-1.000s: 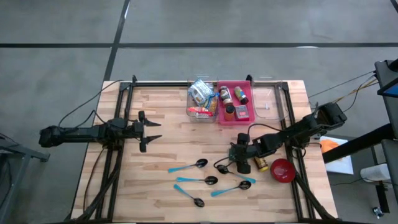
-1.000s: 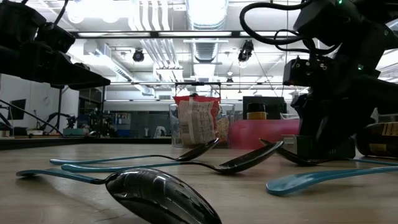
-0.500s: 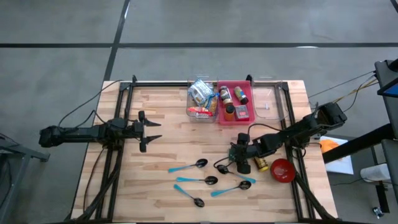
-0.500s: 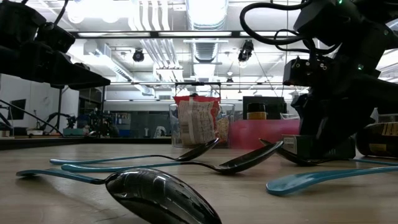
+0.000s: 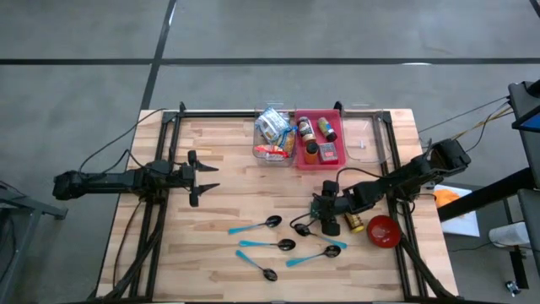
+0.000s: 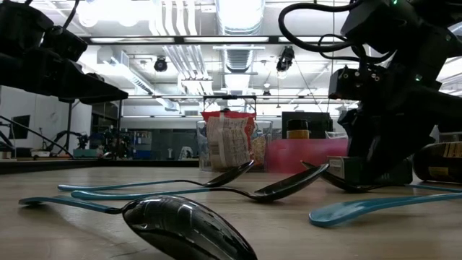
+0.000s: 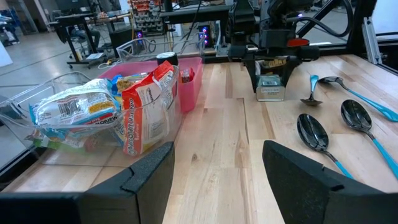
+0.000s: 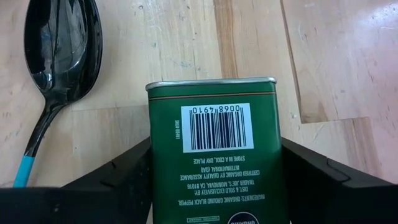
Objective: Pick & Place Food Item
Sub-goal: Put the green spice can into the pink bin
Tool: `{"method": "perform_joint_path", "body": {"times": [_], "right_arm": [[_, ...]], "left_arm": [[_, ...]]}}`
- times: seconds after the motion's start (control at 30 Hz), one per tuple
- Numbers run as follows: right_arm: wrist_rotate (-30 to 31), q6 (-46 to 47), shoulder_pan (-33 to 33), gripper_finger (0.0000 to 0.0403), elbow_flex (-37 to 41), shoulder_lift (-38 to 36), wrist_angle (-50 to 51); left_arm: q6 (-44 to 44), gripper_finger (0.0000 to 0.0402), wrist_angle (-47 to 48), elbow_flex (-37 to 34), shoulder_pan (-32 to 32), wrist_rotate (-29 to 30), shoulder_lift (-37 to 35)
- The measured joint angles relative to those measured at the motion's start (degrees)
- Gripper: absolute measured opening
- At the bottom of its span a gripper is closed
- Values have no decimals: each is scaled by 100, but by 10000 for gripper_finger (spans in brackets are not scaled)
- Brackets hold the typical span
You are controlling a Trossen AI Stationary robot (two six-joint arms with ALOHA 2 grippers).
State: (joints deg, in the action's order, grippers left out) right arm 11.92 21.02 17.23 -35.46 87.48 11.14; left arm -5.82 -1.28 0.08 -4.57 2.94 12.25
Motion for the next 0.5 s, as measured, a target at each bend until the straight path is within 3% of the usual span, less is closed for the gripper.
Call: {"method": "perform_joint_path", "body": {"times": [0.2, 0.5], "right_arm": [[2, 0, 0, 249, 0, 0, 3], [0, 0, -2, 266, 7, -37, 2]], "left_arm": [[0, 244, -1, 0, 1, 1, 0], [-3, 244, 1, 0, 2, 0, 0]]}}
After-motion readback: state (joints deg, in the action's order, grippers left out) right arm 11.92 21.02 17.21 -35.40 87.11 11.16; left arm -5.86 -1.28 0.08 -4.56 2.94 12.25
